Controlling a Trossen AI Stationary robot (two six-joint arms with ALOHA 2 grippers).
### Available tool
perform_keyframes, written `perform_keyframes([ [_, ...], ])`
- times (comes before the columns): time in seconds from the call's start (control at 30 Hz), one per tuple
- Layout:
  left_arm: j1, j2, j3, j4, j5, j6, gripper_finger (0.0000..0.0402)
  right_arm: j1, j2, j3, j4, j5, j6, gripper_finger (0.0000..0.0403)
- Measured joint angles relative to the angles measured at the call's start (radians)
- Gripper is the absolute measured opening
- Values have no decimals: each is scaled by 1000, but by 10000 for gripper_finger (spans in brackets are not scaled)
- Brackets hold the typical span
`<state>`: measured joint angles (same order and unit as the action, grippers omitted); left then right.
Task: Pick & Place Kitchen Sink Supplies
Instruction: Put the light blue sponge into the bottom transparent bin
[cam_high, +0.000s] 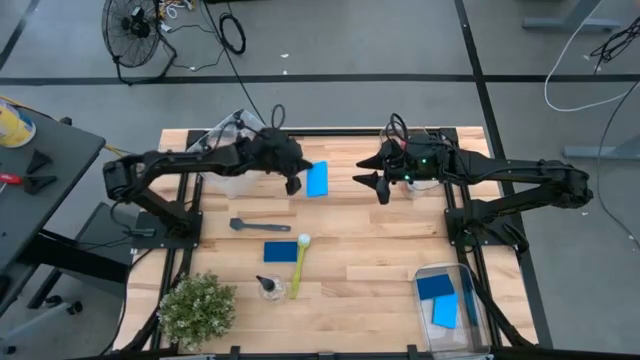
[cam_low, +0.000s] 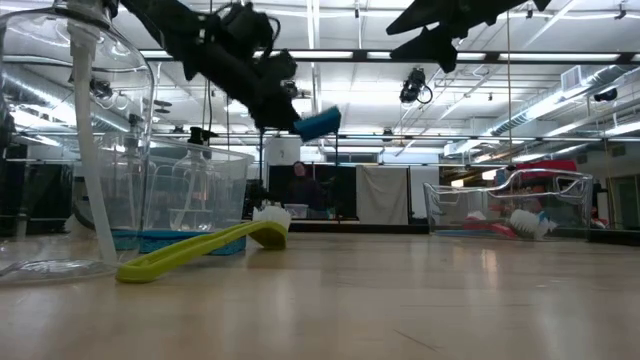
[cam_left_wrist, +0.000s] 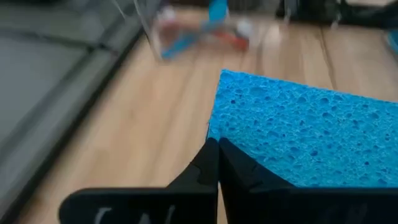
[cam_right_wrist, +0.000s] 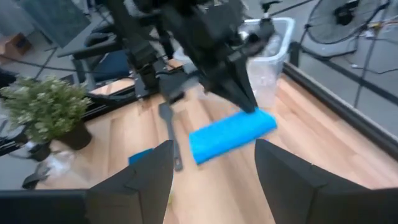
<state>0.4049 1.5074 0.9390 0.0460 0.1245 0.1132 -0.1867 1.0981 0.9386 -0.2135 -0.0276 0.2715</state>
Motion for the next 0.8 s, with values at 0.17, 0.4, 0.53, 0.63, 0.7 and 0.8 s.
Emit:
perform_keyframes([
  [0.17, 0, -31, 104, 2, -54, 117, 2, -1, 0, 0, 23, 88, 0, 224],
  [0.4, 19, -22, 267, -1, -133, 330, 2, -20, 0, 0, 77, 178, 9, 224],
  [0.53, 48, -22, 315, -6, -158, 378, 2, -53, 0, 0, 81, 178, 54, 226],
  [0.63, 72, -22, 332, -11, -155, 378, 2, -81, 0, 0, 81, 178, 73, 238],
  [0.7, 84, -22, 332, -18, -154, 377, 2, -102, 0, 0, 81, 177, 89, 250],
  [0.8, 96, -22, 332, -28, -145, 370, 2, -130, 1, 0, 81, 176, 94, 271],
])
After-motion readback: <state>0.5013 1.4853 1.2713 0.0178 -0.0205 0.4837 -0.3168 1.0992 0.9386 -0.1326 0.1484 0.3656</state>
